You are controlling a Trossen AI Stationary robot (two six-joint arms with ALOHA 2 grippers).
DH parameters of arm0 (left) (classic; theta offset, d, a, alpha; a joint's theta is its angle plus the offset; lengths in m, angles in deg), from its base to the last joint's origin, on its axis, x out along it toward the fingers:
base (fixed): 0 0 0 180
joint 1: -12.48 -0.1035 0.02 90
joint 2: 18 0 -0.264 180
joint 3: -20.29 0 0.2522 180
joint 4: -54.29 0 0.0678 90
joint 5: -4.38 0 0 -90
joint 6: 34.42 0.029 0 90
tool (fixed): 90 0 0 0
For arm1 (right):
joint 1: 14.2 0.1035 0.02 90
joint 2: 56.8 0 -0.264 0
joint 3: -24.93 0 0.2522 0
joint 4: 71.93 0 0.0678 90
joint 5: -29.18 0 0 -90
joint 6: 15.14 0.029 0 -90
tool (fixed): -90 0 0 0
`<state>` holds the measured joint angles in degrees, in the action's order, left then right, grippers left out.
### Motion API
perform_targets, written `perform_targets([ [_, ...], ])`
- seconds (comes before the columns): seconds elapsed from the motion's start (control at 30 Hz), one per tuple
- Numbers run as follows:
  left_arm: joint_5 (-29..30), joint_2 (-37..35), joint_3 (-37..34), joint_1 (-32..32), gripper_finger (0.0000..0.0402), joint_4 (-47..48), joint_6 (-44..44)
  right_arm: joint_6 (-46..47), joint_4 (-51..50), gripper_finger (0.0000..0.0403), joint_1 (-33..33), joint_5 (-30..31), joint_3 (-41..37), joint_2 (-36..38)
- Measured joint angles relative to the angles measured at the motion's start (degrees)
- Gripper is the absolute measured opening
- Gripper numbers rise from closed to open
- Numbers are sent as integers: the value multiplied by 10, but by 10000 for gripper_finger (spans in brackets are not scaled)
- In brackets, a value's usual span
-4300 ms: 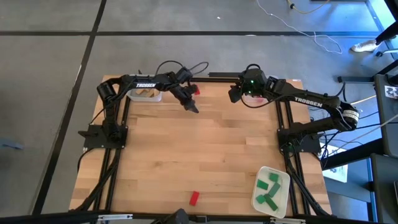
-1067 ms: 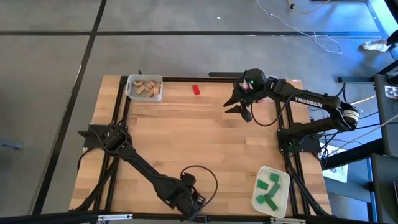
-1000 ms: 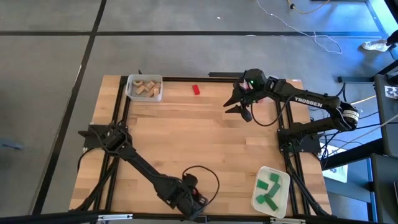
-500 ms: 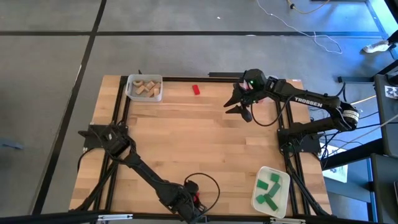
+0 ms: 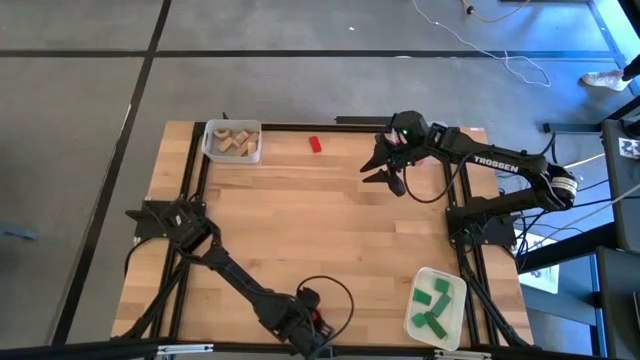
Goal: Sort & place blocks by color
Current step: Put the red block into the transparent bin
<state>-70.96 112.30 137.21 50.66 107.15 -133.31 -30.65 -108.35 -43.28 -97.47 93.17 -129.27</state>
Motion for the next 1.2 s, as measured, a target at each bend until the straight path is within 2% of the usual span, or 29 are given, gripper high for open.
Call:
perform_targets([
  [0.33,-27,20,3,-16,205,-13,-28,0,-1,163,0,0,0,0],
  [0.63,7,23,2,-17,205,-5,-32,0,0,163,0,5,0,0],
  [0.9,38,26,0,-17,205,-65,-22,0,1,163,0,10,0,0],
  [1.2,64,27,-1,-19,205,-91,-29,0,2,163,0,11,0,0],
])
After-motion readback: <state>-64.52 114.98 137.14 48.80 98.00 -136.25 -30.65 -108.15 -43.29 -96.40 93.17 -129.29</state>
